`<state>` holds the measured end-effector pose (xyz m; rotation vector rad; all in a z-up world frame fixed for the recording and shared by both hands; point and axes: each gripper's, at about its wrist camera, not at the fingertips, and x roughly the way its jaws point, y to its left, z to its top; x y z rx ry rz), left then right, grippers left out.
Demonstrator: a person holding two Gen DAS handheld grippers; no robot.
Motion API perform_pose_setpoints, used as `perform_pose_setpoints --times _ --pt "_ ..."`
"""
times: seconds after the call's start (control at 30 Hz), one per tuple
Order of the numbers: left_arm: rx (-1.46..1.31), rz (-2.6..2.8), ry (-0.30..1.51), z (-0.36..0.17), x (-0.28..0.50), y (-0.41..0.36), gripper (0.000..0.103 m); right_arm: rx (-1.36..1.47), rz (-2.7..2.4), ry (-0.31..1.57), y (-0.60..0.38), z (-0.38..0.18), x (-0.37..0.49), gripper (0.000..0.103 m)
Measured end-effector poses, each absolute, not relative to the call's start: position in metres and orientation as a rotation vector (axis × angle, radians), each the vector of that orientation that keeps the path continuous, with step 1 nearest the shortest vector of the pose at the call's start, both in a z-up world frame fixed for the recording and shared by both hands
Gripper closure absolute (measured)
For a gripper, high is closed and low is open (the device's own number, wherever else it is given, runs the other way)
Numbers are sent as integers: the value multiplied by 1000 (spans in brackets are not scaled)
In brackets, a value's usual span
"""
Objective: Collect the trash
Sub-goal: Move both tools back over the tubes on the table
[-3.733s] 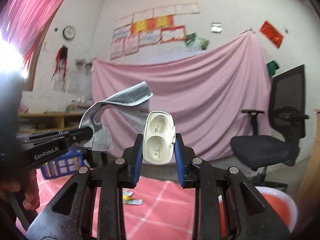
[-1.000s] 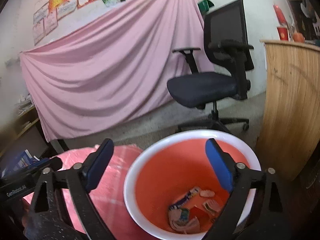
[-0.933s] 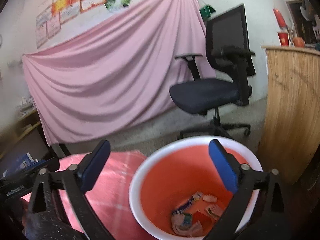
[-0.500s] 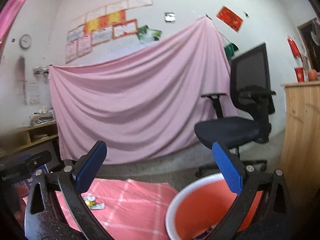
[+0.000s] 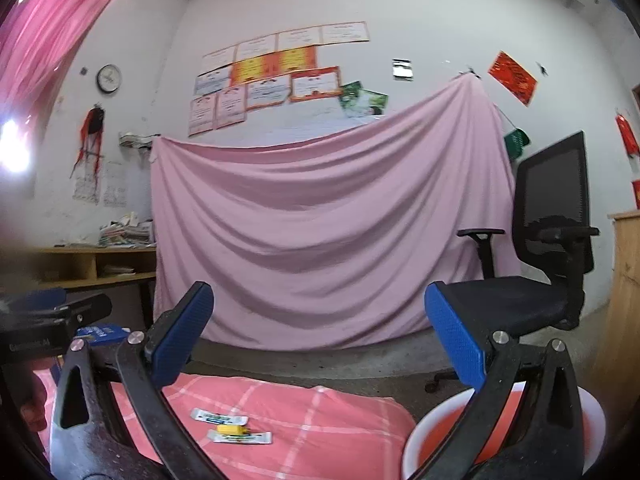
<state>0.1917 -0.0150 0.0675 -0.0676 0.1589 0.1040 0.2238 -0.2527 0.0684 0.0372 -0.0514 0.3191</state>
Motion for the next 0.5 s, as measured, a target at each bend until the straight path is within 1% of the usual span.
perform_pose_setpoints --times 0.23,0.5 --pt "-61 132 148 55 185 7 2 -28 364 -31 -227 59 227 0" --pt "-58 129 219 35 200 24 2 -76 379 50 -212 44 243 0"
